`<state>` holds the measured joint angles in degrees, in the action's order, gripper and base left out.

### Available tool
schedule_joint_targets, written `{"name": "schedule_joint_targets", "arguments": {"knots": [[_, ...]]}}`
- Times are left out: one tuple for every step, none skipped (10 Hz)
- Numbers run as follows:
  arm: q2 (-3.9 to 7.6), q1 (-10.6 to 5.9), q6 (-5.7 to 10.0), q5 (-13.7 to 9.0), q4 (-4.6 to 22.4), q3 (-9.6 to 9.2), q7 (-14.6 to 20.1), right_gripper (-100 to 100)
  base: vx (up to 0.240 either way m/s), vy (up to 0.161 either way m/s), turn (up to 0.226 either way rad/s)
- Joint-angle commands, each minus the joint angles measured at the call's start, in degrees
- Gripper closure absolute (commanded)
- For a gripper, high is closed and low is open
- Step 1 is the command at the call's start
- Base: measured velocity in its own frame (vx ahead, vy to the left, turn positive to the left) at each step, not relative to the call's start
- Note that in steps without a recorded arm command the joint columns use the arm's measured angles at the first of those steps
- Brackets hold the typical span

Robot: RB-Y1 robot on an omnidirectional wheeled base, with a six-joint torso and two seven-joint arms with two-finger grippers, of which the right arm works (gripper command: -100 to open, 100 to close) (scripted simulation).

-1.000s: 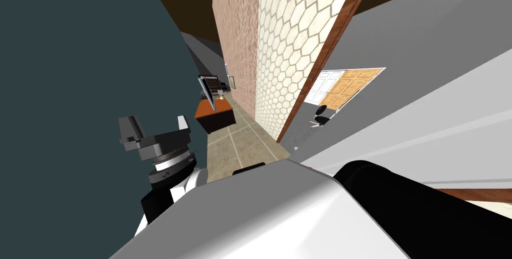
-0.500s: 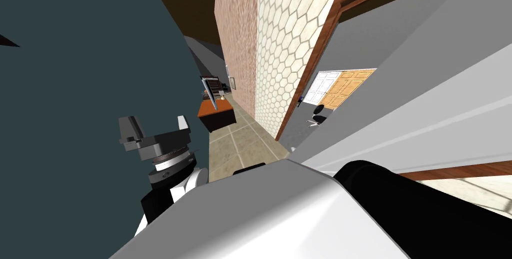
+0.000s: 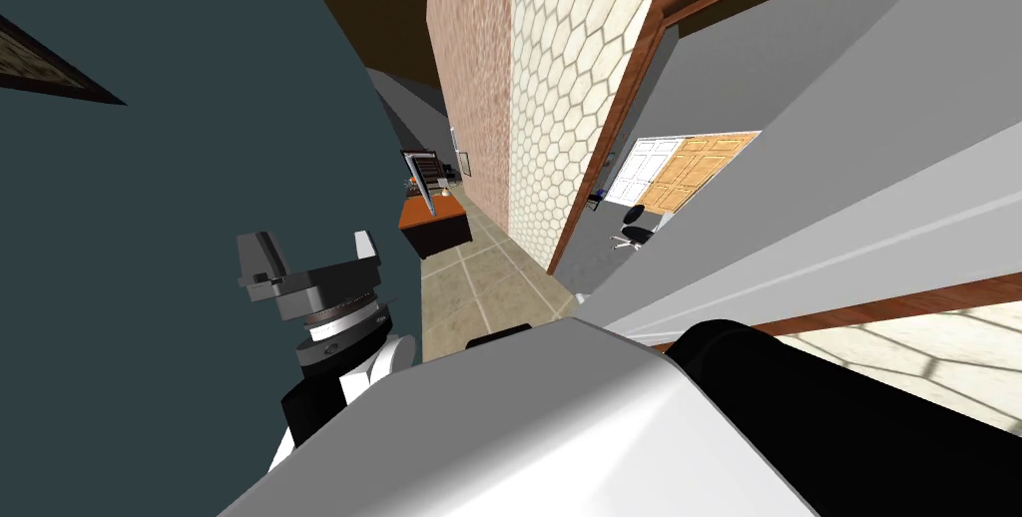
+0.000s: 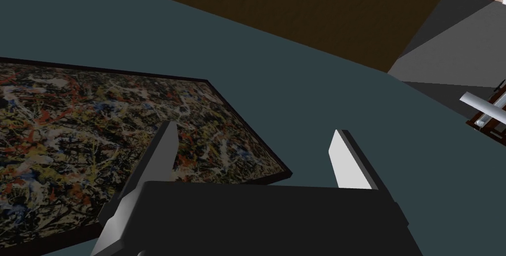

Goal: Pull the door open

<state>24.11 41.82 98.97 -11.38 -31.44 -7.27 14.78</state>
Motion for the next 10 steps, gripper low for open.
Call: {"name": "schedule_joint_targets", "arguments": {"knots": [[0.10, 0.54, 0.61, -0.06, -0.27, 0.13, -0.19, 100, -0.174, 0.018, 0.008], [0.02, -0.09, 0.23, -0.01, -0.04, 0.05, -0.08, 100, -0.072, 0.010, 0.009], [0.04, 0.29, -0.84, -0.17, -0.36, 0.10, 0.11, 100, 0.050, -0.032, 0.197], [0.04, 0.42, -1.05, -0.21, -0.42, 0.11, 0.16, 100, 0.112, -0.041, 0.176], [0.05, 0.68, -1.49, -0.28, -0.56, 0.12, 0.26, 100, 0.103, -0.034, 0.106], [0.04, 1.60, -2.65, -0.54, -1.06, 0.14, 0.58, 100, 0.066, -0.049, 0.213], [0.03, 1.81, -2.87, -0.59, -1.18, 0.15, 0.65, 100, 0.033, -0.031, 0.133], [0.02, 2.24, -3.30, -0.71, -1.43, 0.15, 0.78, 100, -0.008, -0.009, 0.060], [-0.12, 3.78, -4.62, -1.08, -2.32, 0.16, 1.19, 100, -0.069, -0.029, 0.243], [-0.34, 4.80, -5.29, -1.30, -2.95, 0.15, 1.38, 100, -0.094, -0.041, 0.338]]}}
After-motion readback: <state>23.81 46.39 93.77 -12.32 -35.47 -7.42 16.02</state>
